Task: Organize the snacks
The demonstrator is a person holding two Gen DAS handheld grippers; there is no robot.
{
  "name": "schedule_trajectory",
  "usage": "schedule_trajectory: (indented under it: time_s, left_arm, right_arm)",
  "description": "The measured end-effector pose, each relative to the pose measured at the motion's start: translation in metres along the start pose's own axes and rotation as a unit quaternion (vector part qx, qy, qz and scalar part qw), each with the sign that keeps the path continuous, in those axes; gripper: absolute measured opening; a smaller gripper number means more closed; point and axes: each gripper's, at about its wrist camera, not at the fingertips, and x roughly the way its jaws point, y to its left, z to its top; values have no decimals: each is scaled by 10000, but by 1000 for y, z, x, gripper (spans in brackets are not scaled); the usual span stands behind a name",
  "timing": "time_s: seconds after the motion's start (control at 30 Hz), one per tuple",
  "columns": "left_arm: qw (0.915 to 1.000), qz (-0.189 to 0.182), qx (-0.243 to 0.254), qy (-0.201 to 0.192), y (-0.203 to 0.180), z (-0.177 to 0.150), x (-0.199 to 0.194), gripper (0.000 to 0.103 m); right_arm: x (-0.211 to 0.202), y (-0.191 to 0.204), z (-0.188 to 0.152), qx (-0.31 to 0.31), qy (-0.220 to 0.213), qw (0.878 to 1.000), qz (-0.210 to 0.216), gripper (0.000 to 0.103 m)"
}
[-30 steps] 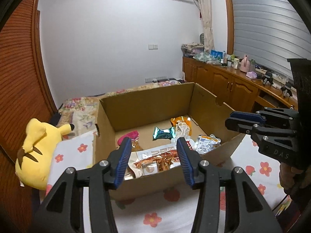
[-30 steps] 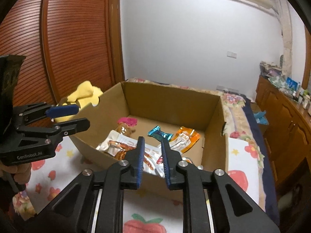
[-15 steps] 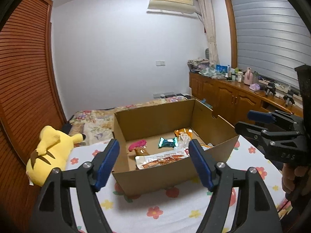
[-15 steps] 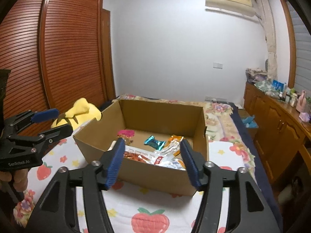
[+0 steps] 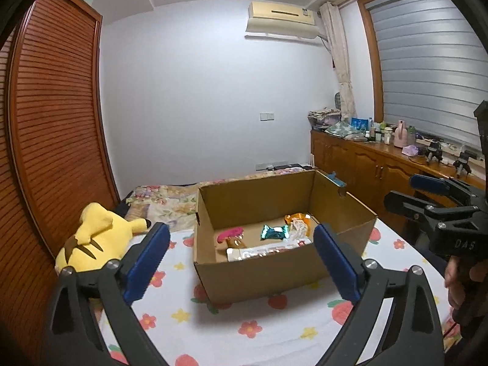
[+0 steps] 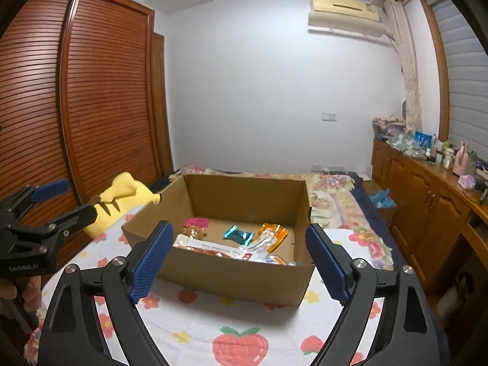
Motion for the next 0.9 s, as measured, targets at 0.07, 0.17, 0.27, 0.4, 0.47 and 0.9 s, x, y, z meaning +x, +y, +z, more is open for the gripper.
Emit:
schedule_trajectory:
  time_s: [0.07, 0.17, 0.27, 0.4, 0.47, 0.9]
  left_arm:
    - [10000, 12, -17, 56, -1, -4, -2, 97]
    - [9998, 26, -52, 163, -2, -10, -5, 97]
    - [9997, 76, -117, 199, -3, -16, -10, 97]
    - [9995, 50, -197, 258, -3, -26, -18, 97]
    - [9995, 81, -180, 262, -4, -28, -21, 97]
    - [9992, 162, -266, 249, 3, -40, -47, 97]
  right_arm:
    - [-4, 2, -3, 25, -22, 10000, -44, 95]
    - [-8, 5, -8, 55, -39, 9999, -112, 98]
    - [-13, 7, -14, 119, -29, 9998, -123, 98]
    - [-20, 8, -23, 171, -13, 9998, -143, 98]
    - [-24, 10, -28, 176, -15, 9997, -189, 98]
    - [-54, 17, -44, 256, -68, 9993, -249, 98]
